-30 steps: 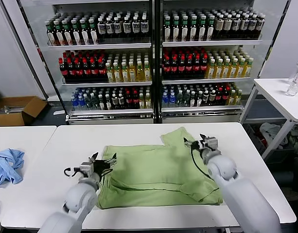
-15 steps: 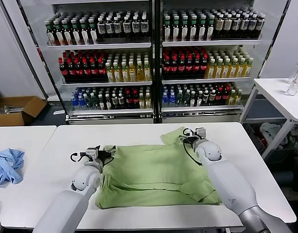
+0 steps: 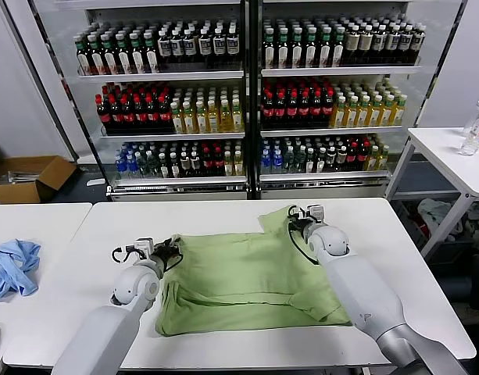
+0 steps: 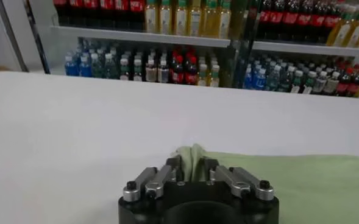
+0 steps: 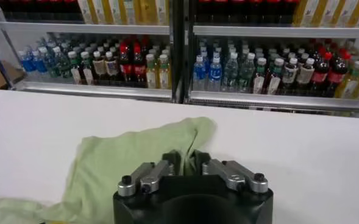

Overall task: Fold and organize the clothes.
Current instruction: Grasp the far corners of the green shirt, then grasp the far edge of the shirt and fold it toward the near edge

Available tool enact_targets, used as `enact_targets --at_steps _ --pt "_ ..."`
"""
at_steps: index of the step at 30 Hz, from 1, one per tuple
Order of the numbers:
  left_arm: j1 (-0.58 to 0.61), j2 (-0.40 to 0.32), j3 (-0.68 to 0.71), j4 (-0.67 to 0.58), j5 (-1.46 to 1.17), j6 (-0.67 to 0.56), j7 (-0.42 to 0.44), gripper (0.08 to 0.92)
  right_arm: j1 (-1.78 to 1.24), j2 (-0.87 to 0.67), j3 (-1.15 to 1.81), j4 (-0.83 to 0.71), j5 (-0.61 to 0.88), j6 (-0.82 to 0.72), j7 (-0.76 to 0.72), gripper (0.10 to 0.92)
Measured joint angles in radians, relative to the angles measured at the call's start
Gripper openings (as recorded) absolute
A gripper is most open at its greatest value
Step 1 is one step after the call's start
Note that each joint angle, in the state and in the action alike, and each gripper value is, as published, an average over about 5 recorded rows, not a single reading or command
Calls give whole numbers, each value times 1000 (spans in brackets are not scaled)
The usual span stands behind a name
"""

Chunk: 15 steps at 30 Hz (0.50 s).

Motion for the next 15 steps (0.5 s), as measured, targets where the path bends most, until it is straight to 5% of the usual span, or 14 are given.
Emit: enact_targets --at_steps 5,15 --pt "21 14 -21 -30 -48 -15 14 92 -31 -27 18 72 7 24 -5 106" --pt "78 50 -78 -166 -124 -62 13 84 -132 -107 89 306 38 58 2 106"
